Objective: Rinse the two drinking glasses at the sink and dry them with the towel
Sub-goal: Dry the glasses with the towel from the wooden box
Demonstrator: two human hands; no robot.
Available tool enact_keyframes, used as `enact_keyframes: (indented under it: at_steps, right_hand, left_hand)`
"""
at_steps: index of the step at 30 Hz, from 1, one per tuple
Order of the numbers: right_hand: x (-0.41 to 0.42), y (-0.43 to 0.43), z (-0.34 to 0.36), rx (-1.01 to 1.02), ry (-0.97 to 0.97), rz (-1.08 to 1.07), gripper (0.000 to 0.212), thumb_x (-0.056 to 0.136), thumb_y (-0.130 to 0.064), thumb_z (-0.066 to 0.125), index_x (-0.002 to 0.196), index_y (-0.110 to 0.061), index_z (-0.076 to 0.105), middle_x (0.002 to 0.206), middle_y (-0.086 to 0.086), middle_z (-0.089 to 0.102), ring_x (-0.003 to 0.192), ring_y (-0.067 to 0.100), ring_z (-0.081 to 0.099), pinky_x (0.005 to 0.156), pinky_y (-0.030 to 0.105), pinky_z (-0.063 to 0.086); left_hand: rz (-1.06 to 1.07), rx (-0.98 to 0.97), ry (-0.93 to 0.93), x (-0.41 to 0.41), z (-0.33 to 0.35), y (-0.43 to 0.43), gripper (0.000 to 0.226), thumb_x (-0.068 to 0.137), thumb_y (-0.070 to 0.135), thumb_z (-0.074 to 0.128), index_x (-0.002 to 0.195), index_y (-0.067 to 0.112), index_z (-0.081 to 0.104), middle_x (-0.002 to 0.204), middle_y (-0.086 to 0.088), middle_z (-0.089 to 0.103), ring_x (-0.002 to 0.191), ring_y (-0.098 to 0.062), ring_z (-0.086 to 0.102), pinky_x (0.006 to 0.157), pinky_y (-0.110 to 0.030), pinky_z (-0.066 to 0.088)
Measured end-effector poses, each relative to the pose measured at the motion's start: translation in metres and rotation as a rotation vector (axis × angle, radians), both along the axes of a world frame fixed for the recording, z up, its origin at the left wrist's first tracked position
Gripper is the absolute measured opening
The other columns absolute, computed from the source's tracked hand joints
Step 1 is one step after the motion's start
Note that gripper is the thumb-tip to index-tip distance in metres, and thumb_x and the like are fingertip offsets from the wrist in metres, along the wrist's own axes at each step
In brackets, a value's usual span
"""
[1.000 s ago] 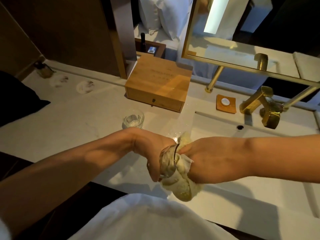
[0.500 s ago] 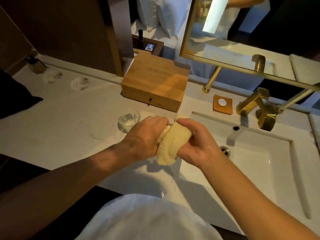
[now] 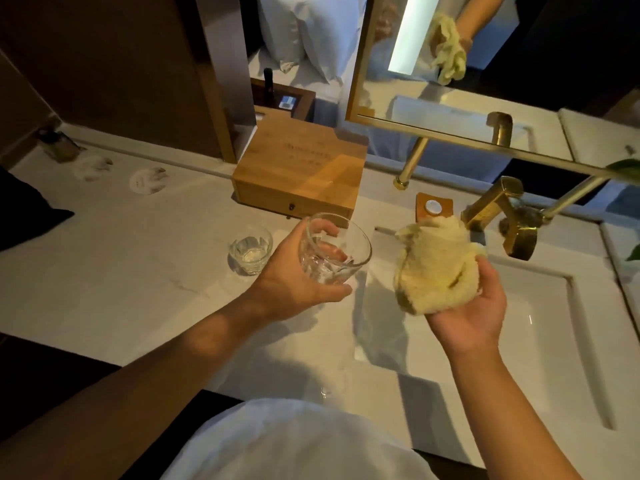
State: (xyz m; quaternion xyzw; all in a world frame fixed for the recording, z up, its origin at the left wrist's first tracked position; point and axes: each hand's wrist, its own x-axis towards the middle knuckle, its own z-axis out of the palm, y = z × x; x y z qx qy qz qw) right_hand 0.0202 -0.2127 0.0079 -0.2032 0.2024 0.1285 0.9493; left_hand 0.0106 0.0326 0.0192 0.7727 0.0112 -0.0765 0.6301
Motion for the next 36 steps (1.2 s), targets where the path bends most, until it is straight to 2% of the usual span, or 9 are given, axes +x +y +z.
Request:
enact_keyframes:
  at_steps: [3,8,13,16,21,25,29,33,36]
  right_hand:
    - [0.004,-0.001,0.0,-0.013,-0.081,-0.034,0.053,0.097,-0.05,0.046,0.135,-0.014,0.055,0.134,0.019,0.064,0.119,0.041,0.064,0.097,0.06,0.049]
    - [-0.009,0.055,-0.008,0.012,-0.003,0.514,0.074,0.095,-0.055,0.049,0.152,-0.009,0.04,0.158,0.022,0.036,0.147,0.04,0.031,0.121,0.061,0.016]
    - [-0.011,0.074,-0.011,0.186,0.05,0.532,0.081,0.096,-0.064,0.045,0.153,-0.007,0.038,0.158,0.023,0.036,0.147,0.039,0.032,0.122,0.055,0.019]
    - [-0.002,0.073,-0.006,0.141,0.029,0.508,0.078,0.096,-0.063,0.046,0.151,-0.008,0.042,0.157,0.022,0.038,0.147,0.038,0.034,0.122,0.053,0.022]
    - [0.003,0.072,0.015,0.035,-0.097,0.506,0.074,0.098,-0.059,0.044,0.152,-0.009,0.04,0.158,0.022,0.036,0.148,0.039,0.031,0.124,0.055,0.015]
    - [0.007,0.072,0.028,-0.06,-0.16,0.44,0.07,0.099,-0.054,0.044,0.151,-0.007,0.042,0.158,0.023,0.036,0.147,0.04,0.032,0.123,0.057,0.017]
    - [0.005,0.078,0.038,-0.186,-0.276,0.398,0.077,0.095,-0.063,0.043,0.149,-0.007,0.044,0.151,0.023,0.046,0.141,0.038,0.044,0.119,0.054,0.03]
    - [-0.005,0.075,0.045,-0.212,-0.317,0.42,0.088,0.09,-0.073,0.034,0.149,-0.008,0.044,0.149,0.021,0.05,0.141,0.036,0.045,0.119,0.054,0.03]
    - [-0.007,0.066,0.048,-0.3,-0.383,0.471,0.073,0.089,-0.066,0.053,0.135,-0.009,0.06,0.138,0.023,0.058,0.131,0.036,0.053,0.113,0.053,0.039]
  left_hand:
    - [0.004,-0.084,0.009,0.002,0.011,-0.004,0.064,0.063,-0.004,0.089,0.113,0.019,0.057,0.099,0.004,0.067,0.082,0.005,0.067,0.07,-0.014,0.053]
    - [0.075,-0.083,-0.019,0.009,0.004,-0.022,0.07,0.053,0.012,0.096,0.112,0.021,0.059,0.098,0.003,0.066,0.08,0.003,0.065,0.072,-0.016,0.052]
    - [0.157,0.047,-0.084,0.009,-0.001,-0.022,0.092,0.053,0.018,0.096,0.124,0.045,0.044,0.098,0.01,0.069,0.095,-0.009,0.067,0.09,-0.036,0.056]
    - [0.156,0.038,-0.076,0.007,0.006,-0.021,0.096,0.053,0.012,0.097,0.13,0.037,0.045,0.109,0.013,0.067,0.105,-0.007,0.066,0.096,-0.043,0.055]
    - [0.203,0.084,-0.111,-0.003,0.038,-0.019,0.11,0.056,0.017,0.097,0.142,0.044,0.033,0.124,0.009,0.062,0.11,-0.01,0.064,0.093,-0.035,0.057]
    - [0.156,0.284,-0.182,-0.008,0.065,-0.022,0.095,0.063,0.035,0.093,0.139,0.045,0.037,0.131,0.008,0.051,0.116,-0.01,0.055,0.087,-0.023,0.054]
    - [0.147,0.407,-0.014,-0.002,0.063,-0.031,0.075,0.066,0.067,0.078,0.127,0.048,0.039,0.121,0.013,0.044,0.109,-0.01,0.053,0.09,-0.033,0.052]
    - [0.315,0.167,0.056,0.008,0.05,-0.025,0.045,0.082,0.067,0.062,0.106,0.031,0.053,0.108,-0.001,0.062,0.098,-0.022,0.063,0.079,-0.037,0.053]
    - [0.245,-0.45,0.525,0.013,0.048,-0.004,0.039,0.088,0.052,0.055,0.098,0.015,0.065,0.093,-0.01,0.066,0.08,-0.026,0.063,0.06,-0.028,0.042]
